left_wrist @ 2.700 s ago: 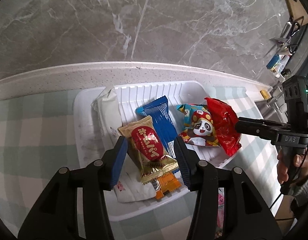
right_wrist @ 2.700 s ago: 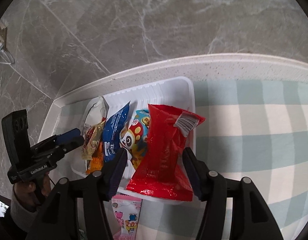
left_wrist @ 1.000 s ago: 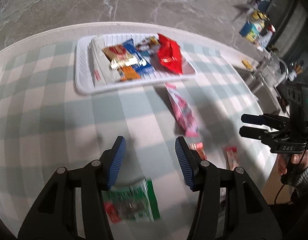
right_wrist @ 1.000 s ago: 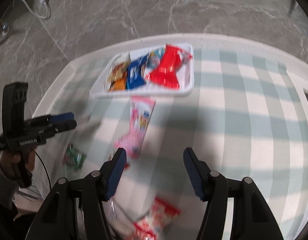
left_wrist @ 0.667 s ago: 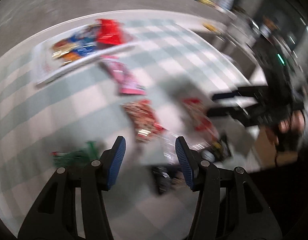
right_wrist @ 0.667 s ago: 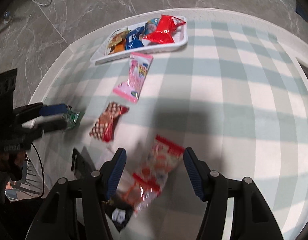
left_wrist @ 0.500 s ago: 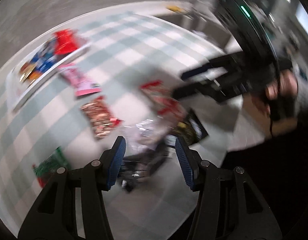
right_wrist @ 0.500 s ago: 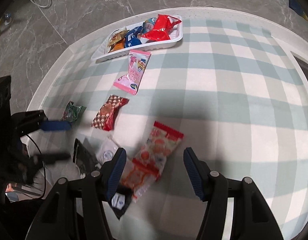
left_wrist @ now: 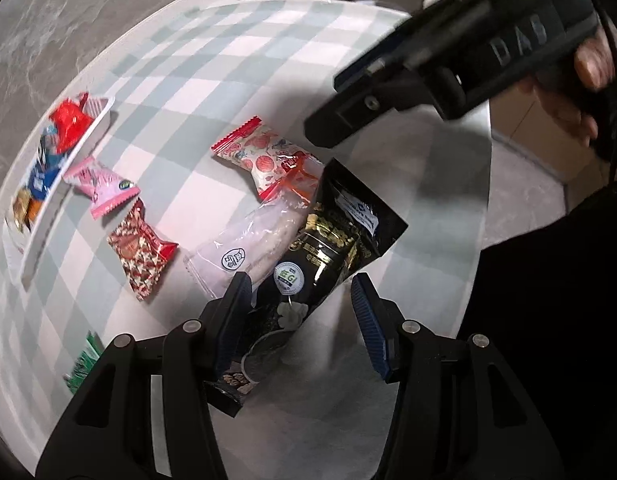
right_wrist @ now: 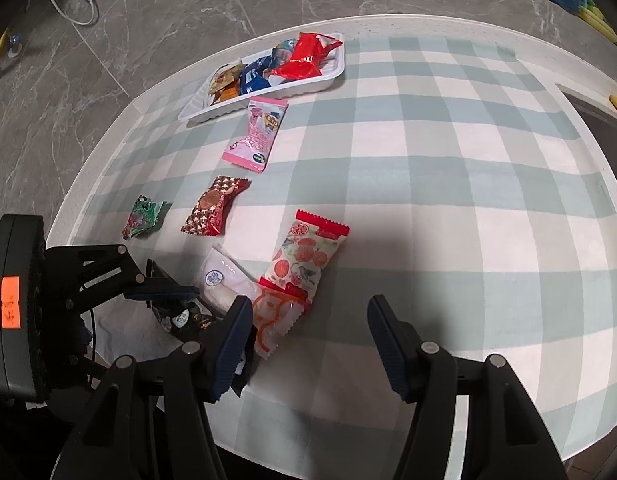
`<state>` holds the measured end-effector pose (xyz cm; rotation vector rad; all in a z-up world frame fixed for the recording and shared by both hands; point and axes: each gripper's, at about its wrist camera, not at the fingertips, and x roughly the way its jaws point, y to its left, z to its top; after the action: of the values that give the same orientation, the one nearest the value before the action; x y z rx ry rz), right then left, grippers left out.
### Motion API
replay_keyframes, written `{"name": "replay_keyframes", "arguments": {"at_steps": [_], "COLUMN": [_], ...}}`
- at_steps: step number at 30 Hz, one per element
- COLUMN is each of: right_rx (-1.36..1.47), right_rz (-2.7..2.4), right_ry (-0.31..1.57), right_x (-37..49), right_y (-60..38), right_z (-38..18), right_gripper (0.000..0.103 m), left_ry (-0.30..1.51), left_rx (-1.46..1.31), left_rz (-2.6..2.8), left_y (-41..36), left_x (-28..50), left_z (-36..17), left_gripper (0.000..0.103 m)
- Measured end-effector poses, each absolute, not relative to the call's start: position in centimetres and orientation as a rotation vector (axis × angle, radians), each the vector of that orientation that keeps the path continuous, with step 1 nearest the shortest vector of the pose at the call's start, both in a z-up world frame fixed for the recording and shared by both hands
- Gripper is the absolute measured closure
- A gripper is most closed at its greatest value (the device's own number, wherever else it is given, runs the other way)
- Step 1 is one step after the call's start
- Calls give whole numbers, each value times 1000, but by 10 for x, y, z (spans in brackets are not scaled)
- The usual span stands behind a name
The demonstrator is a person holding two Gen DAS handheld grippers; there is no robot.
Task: Organize snacks
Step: 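Move the left tool to the black sesame packet while the right tool reaches the red floral packet, then grasp the black sesame packet with the left tool while the right tool grasps the red floral packet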
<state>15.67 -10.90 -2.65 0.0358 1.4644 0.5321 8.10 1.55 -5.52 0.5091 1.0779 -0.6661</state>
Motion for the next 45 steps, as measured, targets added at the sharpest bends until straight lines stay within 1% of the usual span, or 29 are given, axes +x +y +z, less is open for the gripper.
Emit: {"name": "replay_keyframes", "arguments": {"at_steps": [2, 4, 11, 16, 18, 23, 27, 29, 31, 34, 35, 36, 38, 40, 43, 45], "right_rx": [39, 41, 56, 32, 23, -16, -73, -90, -101, -105, -115, -128, -152, -153, -148, -150], "right_rz": [529, 528, 530, 522, 510, 473, 443, 432, 427, 418, 413, 405, 393, 393, 399, 404], "right_ry": [1469, 1473, 1496, 1509, 1511, 1532, 1515, 1512, 1509, 1507, 1505, 1502, 1492, 1485, 1481, 1481], "right_x": [157, 158, 164, 170, 173, 180, 181, 181, 180, 179, 178, 177, 175, 174, 173, 173], "right_y": [-109, -108, -98, -87, -84, -75, -67, -65, -64, -64, -63, -63, -63, -65, -66, -67], "right_z": [-28, -30, -41, -51, -55, -69, -70, -71, -71, -70, -70, -70, -69, -68, -68, -68], "right_gripper": [39, 39, 38, 38, 38, 37, 37, 37, 37, 37, 40, 42, 48, 51, 52, 52], "left_ry": [1104, 1123, 1179, 1243, 1241, 1240, 1233, 1228, 1224, 1216, 1214, 1210, 1201, 1193, 1188, 1187], "left_rx": [439, 365, 124, -135, -218, -154, -88, -78, -85, -69, -62, -50, -13, 23, 64, 79], "left_rz": [-662, -644, -561, -393, -341, -297, -278, -279, -286, -297, -303, -315, -318, -325, -335, -343], "left_y": [23, 33, 67, 114, 130, 130, 121, 119, 117, 111, 108, 105, 99, 92, 85, 84], "left_x": [88, 93, 101, 108, 109, 108, 103, 102, 104, 104, 105, 105, 103, 103, 102, 101], "left_z": [-54, -54, -53, -59, -59, -59, -59, -58, -59, -61, -62, -62, -63, -66, -68, -69], "left_gripper": [54, 57, 59, 60, 62, 61, 59, 56, 49, 42, 39, 34, 32, 25, 19, 18]}}
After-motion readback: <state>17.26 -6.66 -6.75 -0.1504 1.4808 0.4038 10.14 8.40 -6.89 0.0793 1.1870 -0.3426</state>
